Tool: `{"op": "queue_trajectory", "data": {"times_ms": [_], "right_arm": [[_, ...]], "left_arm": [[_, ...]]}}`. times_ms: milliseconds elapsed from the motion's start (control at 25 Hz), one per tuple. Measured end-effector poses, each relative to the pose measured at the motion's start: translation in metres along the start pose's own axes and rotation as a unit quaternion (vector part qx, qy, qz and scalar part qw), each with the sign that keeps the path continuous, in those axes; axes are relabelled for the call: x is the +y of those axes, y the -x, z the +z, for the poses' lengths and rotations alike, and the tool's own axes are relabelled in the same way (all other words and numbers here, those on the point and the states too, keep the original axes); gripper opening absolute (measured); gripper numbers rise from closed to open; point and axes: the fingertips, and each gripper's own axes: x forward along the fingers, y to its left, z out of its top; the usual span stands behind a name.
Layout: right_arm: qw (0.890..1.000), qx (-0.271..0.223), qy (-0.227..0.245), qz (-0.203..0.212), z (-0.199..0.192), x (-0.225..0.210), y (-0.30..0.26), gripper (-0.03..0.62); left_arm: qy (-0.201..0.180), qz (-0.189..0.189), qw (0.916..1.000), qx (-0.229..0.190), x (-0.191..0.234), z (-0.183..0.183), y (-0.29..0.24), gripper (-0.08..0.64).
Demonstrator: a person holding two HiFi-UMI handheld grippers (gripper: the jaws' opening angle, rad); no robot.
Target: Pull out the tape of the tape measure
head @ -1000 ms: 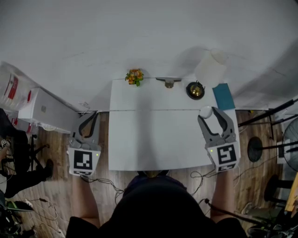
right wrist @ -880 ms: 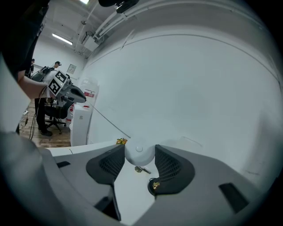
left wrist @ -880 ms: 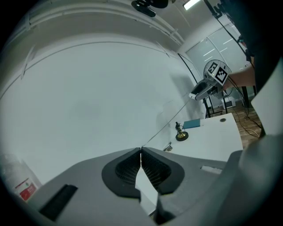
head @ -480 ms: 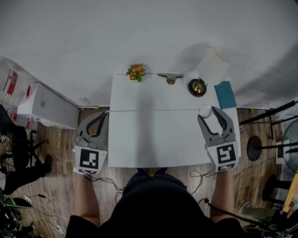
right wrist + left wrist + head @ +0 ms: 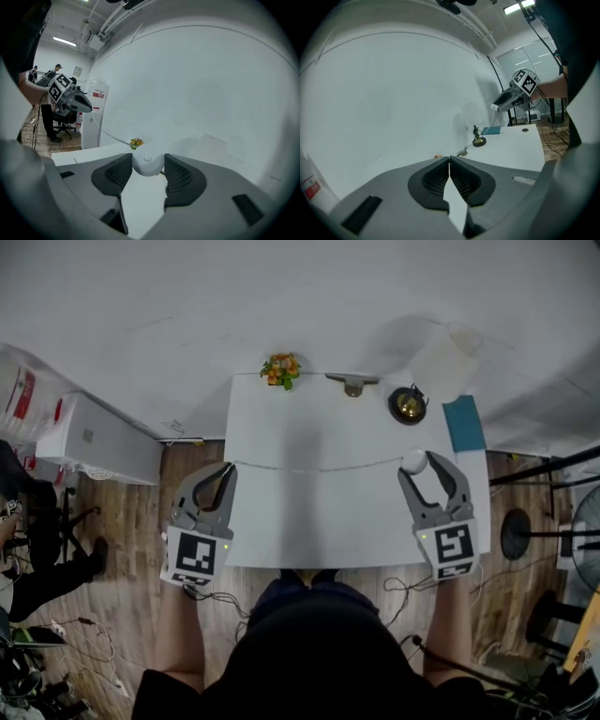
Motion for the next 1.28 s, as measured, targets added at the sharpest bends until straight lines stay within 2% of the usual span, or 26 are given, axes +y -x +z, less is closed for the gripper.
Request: {"op": "queue_trajectory", "data": {"times_ms": [120,280,480,680,920,1120,1280], "right_arm": [[1.000,0.019,-0.012,0.014,-0.015,0.003,-0.010,0.221],[0.998,0.029,-0.043,0.046,-0.050,0.009,-0.032,0.221],[0.989,0.096,-0.085,0.078,-0.114,0.023,-0.056,0.221],[0.976,0.164,-0.093,0.104,-0.179,0.046,-0.079,0.221],[0.966,0.213,-0.096,0.109,-0.231,0.061,-0.104,0.221],[0.957,0.245,-0.083,0.131,-0.265,0.080,-0.119,0.221],[0.951,0.261,-0.083,0.147,-0.283,0.092,-0.119,0.221]], "left_arm": [[0.019,-0.015,0.9995,0.020,-0.010,-0.016,-0.009,0.011],[0.074,-0.054,0.9946,0.049,-0.032,-0.052,-0.029,0.011],[0.144,-0.086,0.9813,0.095,-0.057,-0.109,-0.054,0.011],[0.190,-0.112,0.9642,0.148,-0.081,-0.163,-0.079,0.011],[0.201,-0.122,0.9513,0.200,-0.099,-0.205,-0.105,0.011],[0.199,-0.131,0.9396,0.246,-0.111,-0.239,-0.116,0.011],[0.197,-0.133,0.9341,0.266,-0.119,-0.253,-0.116,0.011]]}}
